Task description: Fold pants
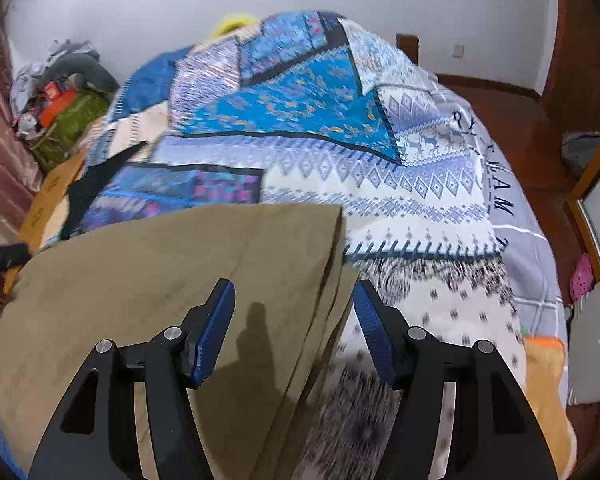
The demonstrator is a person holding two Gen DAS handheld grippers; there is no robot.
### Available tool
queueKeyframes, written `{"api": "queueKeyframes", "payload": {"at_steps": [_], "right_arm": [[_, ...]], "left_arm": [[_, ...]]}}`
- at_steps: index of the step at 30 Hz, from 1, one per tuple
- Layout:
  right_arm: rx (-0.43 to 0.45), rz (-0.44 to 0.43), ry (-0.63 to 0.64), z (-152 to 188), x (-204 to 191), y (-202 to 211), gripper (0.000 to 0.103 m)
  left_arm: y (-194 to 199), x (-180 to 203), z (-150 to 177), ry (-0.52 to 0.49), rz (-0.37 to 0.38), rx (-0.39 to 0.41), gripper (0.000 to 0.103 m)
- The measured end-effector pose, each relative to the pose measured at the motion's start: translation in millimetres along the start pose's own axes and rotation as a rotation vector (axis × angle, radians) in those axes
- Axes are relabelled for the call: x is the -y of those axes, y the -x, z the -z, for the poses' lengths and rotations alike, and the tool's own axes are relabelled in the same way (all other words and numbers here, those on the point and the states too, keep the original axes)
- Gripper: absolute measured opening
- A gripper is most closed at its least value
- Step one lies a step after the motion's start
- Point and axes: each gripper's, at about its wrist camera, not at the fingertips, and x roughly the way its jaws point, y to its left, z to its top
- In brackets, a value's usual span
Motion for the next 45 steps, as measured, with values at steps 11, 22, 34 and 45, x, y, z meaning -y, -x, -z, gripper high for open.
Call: {"api": "queueKeyframes", "payload": {"at_steps": [11,22,34,45], "right_arm": [[-0.072,0.030,0.034,-18,1,-63,0.022],[-0.075,0.081,0.072,-26,-13,-42,0.022],[-0.006,-0.172,0.216,-10,-128,32,0.074],[-0.195,-0.170,0.259,36,-149,2,0.077]], "left_arm": [[-3,-9,15,0.043,0.009,0.068,0.060],[29,13,17,-0.052,-0.109,0.114,0.061],[54,39,12,-0.111,-0.051,0.158,0.084],[23,44,45,-0.121,-0.048,0.076,0.085]]}}
